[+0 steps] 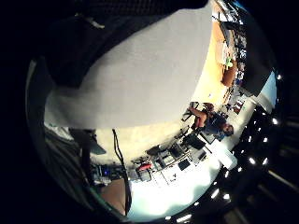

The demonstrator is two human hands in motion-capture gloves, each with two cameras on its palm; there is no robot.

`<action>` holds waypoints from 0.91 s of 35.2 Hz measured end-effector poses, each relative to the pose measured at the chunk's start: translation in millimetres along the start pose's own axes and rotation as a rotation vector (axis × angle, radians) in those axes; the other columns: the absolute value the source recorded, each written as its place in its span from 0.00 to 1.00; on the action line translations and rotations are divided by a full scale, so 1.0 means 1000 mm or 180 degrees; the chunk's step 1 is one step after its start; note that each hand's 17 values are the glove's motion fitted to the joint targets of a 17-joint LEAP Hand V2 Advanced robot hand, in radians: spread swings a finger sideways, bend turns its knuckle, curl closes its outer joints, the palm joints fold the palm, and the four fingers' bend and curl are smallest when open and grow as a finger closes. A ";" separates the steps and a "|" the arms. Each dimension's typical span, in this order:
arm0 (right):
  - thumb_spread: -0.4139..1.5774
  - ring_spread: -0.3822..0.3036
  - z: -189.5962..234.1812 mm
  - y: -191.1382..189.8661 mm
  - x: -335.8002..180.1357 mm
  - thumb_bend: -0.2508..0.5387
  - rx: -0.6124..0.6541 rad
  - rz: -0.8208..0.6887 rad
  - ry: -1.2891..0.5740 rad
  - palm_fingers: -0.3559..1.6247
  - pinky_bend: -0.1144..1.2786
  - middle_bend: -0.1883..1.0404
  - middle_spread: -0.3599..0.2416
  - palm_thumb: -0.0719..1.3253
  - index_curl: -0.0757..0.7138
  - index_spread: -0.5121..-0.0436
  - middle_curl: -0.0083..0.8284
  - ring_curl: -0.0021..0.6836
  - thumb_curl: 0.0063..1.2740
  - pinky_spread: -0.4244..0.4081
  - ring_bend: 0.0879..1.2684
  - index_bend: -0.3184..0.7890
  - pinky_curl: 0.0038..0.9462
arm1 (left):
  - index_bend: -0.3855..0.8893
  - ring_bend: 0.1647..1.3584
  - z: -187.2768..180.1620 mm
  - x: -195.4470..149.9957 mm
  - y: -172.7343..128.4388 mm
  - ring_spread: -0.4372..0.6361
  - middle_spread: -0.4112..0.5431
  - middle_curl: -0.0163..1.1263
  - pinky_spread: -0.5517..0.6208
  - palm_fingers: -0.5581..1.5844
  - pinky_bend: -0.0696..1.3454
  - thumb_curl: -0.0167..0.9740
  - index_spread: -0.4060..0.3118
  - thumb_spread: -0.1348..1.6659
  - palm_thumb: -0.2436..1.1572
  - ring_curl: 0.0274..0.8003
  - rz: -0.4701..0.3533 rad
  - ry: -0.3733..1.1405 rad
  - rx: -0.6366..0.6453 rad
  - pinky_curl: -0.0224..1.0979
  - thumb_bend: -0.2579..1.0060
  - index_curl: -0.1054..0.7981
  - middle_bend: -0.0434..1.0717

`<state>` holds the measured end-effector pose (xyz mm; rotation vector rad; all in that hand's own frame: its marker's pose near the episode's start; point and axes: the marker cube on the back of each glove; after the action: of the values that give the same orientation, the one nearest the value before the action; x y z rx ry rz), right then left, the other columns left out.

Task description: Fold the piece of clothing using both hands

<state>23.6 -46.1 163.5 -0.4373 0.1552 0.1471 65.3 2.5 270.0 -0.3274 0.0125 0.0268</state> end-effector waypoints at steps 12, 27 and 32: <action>0.66 0.37 0.000 -0.030 -0.011 0.62 0.1250 -0.0202 0.0185 0.73 0.45 0.37 0.44 0.75 0.45 0.49 0.42 0.47 0.31 0.44 0.38 0.45 0.33 | 0.46 0.35 -0.009 -0.023 -0.060 0.25 0.29 0.28 0.32 0.81 0.42 0.32 0.34 0.73 0.54 0.34 -0.0026 -0.0630 0.1173 0.34 0.41 0.46 0.38; 0.59 0.25 0.001 0.032 -0.024 0.52 0.1363 -0.0624 0.0022 0.80 0.51 0.39 0.35 0.82 0.54 0.58 0.52 0.63 0.38 0.17 0.43 0.42 0.42 | 0.53 0.67 -0.038 -0.021 0.029 0.08 0.11 0.45 0.17 0.87 0.60 0.42 0.15 0.95 0.53 0.62 0.0801 -0.0153 0.0588 0.50 0.50 0.60 0.56; 0.57 0.25 -0.001 0.048 -0.030 0.48 0.1254 -0.0728 0.0039 0.81 0.51 0.39 0.34 0.83 0.56 0.58 0.54 0.64 0.40 0.15 0.43 0.43 0.43 | 0.58 0.72 -0.050 -0.018 0.057 0.07 0.08 0.49 0.17 0.84 0.64 0.43 0.12 0.99 0.49 0.67 0.0988 -0.0039 0.0330 0.54 0.52 0.65 0.60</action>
<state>-13.8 -6.8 148.1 -0.0612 0.1409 -0.1108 45.5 40.1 204.3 -0.2191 0.0522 0.3348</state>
